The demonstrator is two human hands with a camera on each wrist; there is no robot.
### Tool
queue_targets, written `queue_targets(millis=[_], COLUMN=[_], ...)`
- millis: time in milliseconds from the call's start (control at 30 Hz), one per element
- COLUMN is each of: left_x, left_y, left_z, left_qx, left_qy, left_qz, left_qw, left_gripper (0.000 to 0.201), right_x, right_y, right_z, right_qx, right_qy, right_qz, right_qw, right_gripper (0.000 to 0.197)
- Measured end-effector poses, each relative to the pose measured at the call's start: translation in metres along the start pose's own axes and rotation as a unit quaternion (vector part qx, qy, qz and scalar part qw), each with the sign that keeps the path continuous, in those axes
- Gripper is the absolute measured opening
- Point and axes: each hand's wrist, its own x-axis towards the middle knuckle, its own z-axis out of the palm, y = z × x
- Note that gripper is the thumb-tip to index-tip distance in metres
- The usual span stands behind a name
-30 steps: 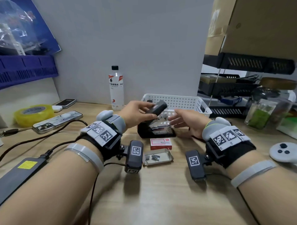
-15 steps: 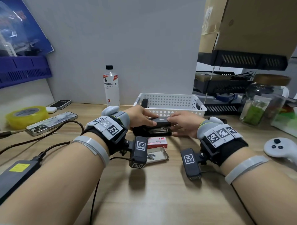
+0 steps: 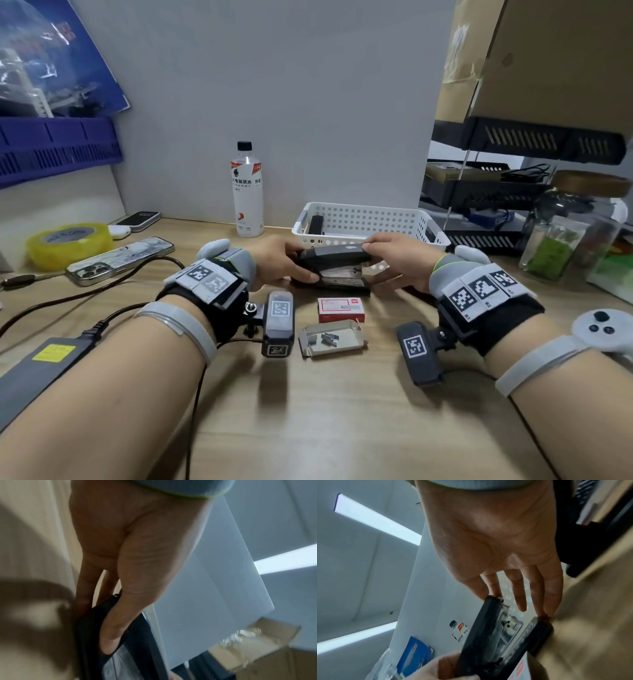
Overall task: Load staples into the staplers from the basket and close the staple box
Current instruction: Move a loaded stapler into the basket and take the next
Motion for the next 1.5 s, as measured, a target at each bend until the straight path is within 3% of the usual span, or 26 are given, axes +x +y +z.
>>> queue_targets(millis=[133, 267, 333, 433, 633, 767, 800, 867, 933, 1033, 1100, 1267, 1500], left_x=[-0.008, -0.011, -0.010, -0.008, 0.011, 0.036, 0.041, 0.048, 0.054, 0.069, 0.073, 0.073, 0.078], left_y=[0.009, 0.013, 0.016, 0.021, 0.032, 0.024, 0.019, 0.009, -0.005, -0.024, -0.028, -0.035, -0.040], left_z=[-0.017, -0.029, -0.033, -0.039, -0.046, -0.050, -0.051, -0.050, -0.043, -0.034, -0.029, -0.028, -0.030], left_qx=[-0.193, -0.287, -0.315, -0.339, -0.354, -0.427, -0.413, -0.325, -0.259, -0.290, -0.317, -0.347, -0.311], left_qy=[-0.023, -0.018, -0.011, -0.005, 0.013, 0.078, 0.099, 0.121, 0.093, 0.058, 0.033, -0.019, -0.012], left_qz=[0.034, 0.089, 0.116, 0.143, 0.185, 0.174, 0.162, 0.118, 0.056, -0.002, -0.018, -0.012, -0.019], left_qw=[0.980, 0.954, 0.942, 0.930, 0.917, 0.884, 0.891, 0.931, 0.960, 0.955, 0.948, 0.938, 0.950], left_gripper=[0.034, 0.040, 0.039, 0.039, 0.042, 0.040, 0.038, 0.036, 0.038, 0.055, 0.054, 0.039, 0.040], right_x=[-0.006, -0.012, -0.012, -0.010, 0.011, 0.035, 0.042, 0.055, 0.066, 0.089, 0.101, 0.127, 0.147], right_y=[-0.023, -0.052, -0.068, -0.089, -0.121, -0.134, -0.137, -0.142, -0.141, -0.137, -0.135, -0.135, -0.123], right_z=[-0.005, -0.012, -0.016, -0.021, -0.022, -0.018, -0.018, -0.018, -0.018, -0.007, 0.002, 0.017, 0.033], right_qx=[-0.037, -0.086, -0.109, -0.154, -0.107, -0.084, -0.098, -0.138, -0.168, -0.180, -0.170, -0.174, -0.191], right_qy=[-0.029, -0.065, -0.096, -0.136, -0.218, -0.162, -0.135, -0.082, -0.053, -0.062, -0.071, -0.073, -0.067], right_qz=[0.000, -0.055, -0.077, -0.087, -0.022, -0.004, 0.001, 0.036, 0.103, 0.198, 0.235, 0.259, 0.278], right_qw=[0.999, 0.993, 0.986, 0.975, 0.970, 0.983, 0.986, 0.986, 0.979, 0.962, 0.954, 0.947, 0.939], right_gripper=[0.017, 0.030, 0.044, 0.048, 0.051, 0.050, 0.049, 0.043, 0.033, 0.027, 0.027, 0.030, 0.018])
